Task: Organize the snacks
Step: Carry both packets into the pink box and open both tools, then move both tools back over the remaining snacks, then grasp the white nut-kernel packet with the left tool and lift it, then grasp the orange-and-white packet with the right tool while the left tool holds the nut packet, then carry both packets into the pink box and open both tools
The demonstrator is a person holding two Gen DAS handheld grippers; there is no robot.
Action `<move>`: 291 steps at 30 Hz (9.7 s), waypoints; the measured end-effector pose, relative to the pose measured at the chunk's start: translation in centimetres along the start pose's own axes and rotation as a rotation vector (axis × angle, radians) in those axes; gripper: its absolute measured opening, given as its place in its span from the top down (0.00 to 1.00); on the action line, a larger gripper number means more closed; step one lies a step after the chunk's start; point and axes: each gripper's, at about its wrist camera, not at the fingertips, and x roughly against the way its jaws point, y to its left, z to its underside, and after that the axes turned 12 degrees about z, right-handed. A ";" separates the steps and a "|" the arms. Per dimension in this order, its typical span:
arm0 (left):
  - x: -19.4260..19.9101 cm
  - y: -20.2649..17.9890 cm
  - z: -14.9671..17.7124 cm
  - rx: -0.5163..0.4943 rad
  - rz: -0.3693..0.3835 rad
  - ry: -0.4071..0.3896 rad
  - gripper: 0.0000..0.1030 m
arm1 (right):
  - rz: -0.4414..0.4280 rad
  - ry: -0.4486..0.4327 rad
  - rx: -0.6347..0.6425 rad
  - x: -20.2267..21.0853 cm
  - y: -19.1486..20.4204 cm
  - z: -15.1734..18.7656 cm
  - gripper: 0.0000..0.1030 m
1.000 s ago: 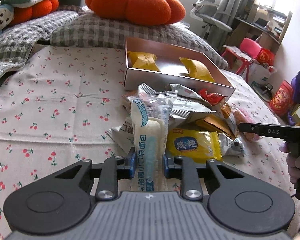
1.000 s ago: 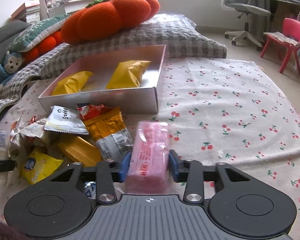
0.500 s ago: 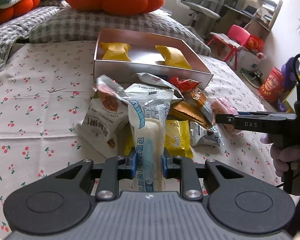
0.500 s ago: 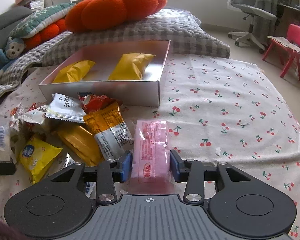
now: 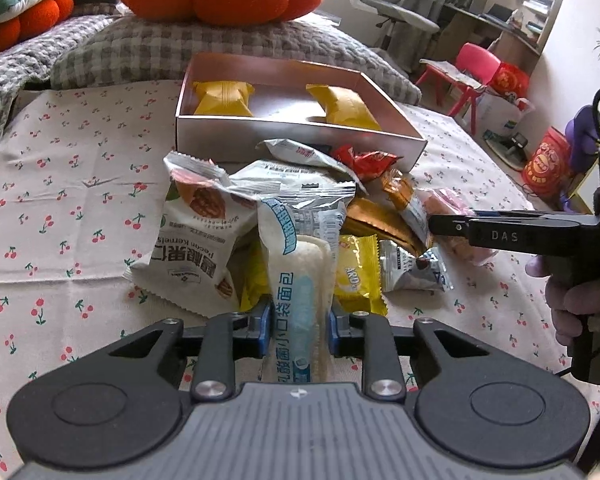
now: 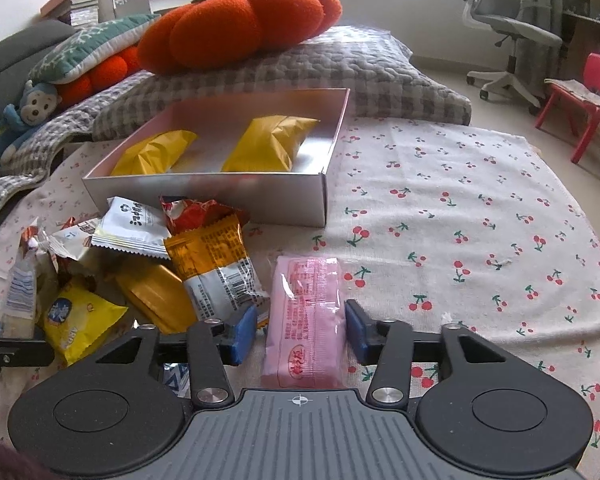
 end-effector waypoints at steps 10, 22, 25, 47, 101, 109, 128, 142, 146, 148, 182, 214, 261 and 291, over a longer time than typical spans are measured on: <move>0.4 -1.2 -0.8 -0.001 0.024 0.002 0.81 | -0.019 0.054 -0.026 0.9 -0.1 -0.4 0.70; 0.7 -2.6 -3.1 0.032 0.023 -0.037 0.82 | -0.050 0.056 -0.094 3.5 -1.0 -1.8 0.70; 1.1 -3.0 -3.8 0.041 0.008 -0.048 0.82 | -0.039 0.040 -0.097 4.6 -1.1 -2.4 0.70; 7.0 -6.2 -8.5 0.078 -0.006 -0.048 0.82 | 0.062 0.060 -0.145 17.4 1.4 -8.8 0.70; -12.7 4.0 -17.1 0.150 -0.103 -0.015 0.81 | -0.015 0.077 -0.260 -10.0 0.3 -15.5 0.69; -12.1 3.1 -17.4 0.114 -0.099 -0.058 0.53 | -0.014 0.041 -0.270 -10.2 0.1 -15.8 0.61; -6.1 0.6 -15.9 0.084 -0.116 -0.053 0.19 | -0.023 0.021 -0.302 -2.4 -1.4 -16.2 0.24; -1.4 0.9 -11.7 0.040 -0.139 -0.052 0.01 | -0.085 0.074 -0.178 2.3 0.0 -12.7 0.09; -0.4 1.9 -9.6 0.057 -0.146 -0.072 0.01 | -0.100 0.088 -0.137 2.8 0.6 -10.7 0.08; 0.1 2.4 -8.6 0.069 -0.147 -0.079 0.01 | -0.102 0.098 -0.114 2.8 1.0 -9.8 0.08; -1.5 5.3 -1.8 0.016 0.000 -0.081 0.54 | -0.176 0.021 0.206 -1.6 3.7 -1.8 0.06; 0.9 5.6 0.0 0.052 -0.128 -0.016 0.20 | -0.079 0.049 0.269 0.0 0.6 -2.0 0.12; 2.5 6.3 -3.3 0.228 -0.159 -0.098 0.64 | -0.058 0.171 0.223 -0.1 2.0 -4.4 0.62; -0.3 1.9 -9.2 0.205 -0.057 -0.108 0.64 | -0.160 0.218 -0.082 1.9 -1.1 -9.2 0.62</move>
